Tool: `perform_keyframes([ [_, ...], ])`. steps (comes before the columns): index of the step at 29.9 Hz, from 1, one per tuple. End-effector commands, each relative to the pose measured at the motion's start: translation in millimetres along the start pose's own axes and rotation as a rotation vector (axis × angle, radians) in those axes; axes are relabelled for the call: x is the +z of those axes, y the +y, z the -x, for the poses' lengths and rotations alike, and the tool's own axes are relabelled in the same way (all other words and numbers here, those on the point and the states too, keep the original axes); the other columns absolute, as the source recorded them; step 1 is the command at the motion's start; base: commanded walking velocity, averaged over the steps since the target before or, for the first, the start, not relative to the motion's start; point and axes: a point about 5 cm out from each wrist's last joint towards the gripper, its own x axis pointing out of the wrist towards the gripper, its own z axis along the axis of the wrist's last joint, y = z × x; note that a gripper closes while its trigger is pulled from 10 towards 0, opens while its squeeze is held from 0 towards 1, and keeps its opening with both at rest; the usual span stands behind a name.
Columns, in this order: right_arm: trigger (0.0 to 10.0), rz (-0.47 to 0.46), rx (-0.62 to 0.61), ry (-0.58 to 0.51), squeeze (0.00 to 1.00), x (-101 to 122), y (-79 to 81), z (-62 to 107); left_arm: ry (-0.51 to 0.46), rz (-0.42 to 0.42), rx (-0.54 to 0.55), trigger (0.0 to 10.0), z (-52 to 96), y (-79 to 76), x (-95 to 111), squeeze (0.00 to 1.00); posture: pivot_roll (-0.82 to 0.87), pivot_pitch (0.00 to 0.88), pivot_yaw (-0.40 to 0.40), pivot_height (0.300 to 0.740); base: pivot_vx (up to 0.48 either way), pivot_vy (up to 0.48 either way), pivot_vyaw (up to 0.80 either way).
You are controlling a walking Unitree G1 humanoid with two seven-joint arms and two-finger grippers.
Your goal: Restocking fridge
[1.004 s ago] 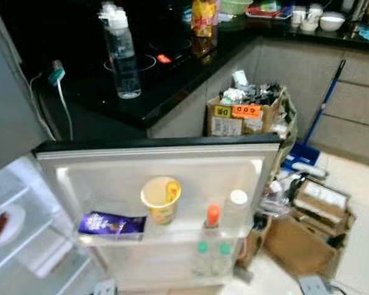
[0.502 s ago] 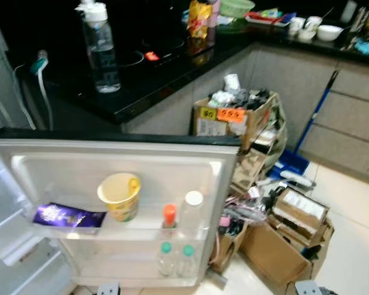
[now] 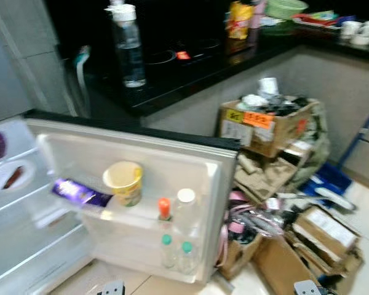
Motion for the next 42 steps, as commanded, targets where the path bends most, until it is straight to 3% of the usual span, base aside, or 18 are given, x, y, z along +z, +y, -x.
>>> perform_keyframes([
  [1, 10.0, -0.005, 0.009, -0.008, 0.00, 0.5, 1.9, -0.3, 0.013, 0.005, -0.011, 10.0, -0.7, -3.3, -2.8, 0.00, -0.08, 0.000, -0.028, 0.740, 0.000, 0.000, 0.76],
  [12, 10.0, -0.015, 0.006, -0.009, 0.00, -1.1, -0.3, 0.6, 0.009, -0.001, -0.021, 10.0, -1.0, -3.9, -0.6, 0.00, -0.08, 0.000, -0.023, 0.740, 0.000, 0.000, 0.76],
  [18, 10.0, -0.023, -0.014, -0.009, 0.00, -1.4, -0.3, 0.3, 0.023, -0.025, -0.031, 10.0, -0.3, -2.9, -2.3, 0.00, -0.08, 0.000, -0.019, 0.740, 0.000, 0.000, 0.00],
  [25, 10.0, -0.009, -0.002, -0.005, 0.00, -1.3, 2.2, -0.2, 0.013, -0.007, -0.024, 10.0, -0.5, -2.2, 0.2, 0.00, -0.07, 0.000, -0.021, 0.740, 0.000, -0.401, 0.00],
  [42, 10.0, 0.038, 0.006, 0.008, 0.00, -2.1, 4.4, -0.6, 0.017, -0.001, -0.013, 10.0, 0.0, -0.9, -2.0, 0.00, -0.06, 0.000, -0.033, 0.740, 0.000, 0.000, 0.00],
])
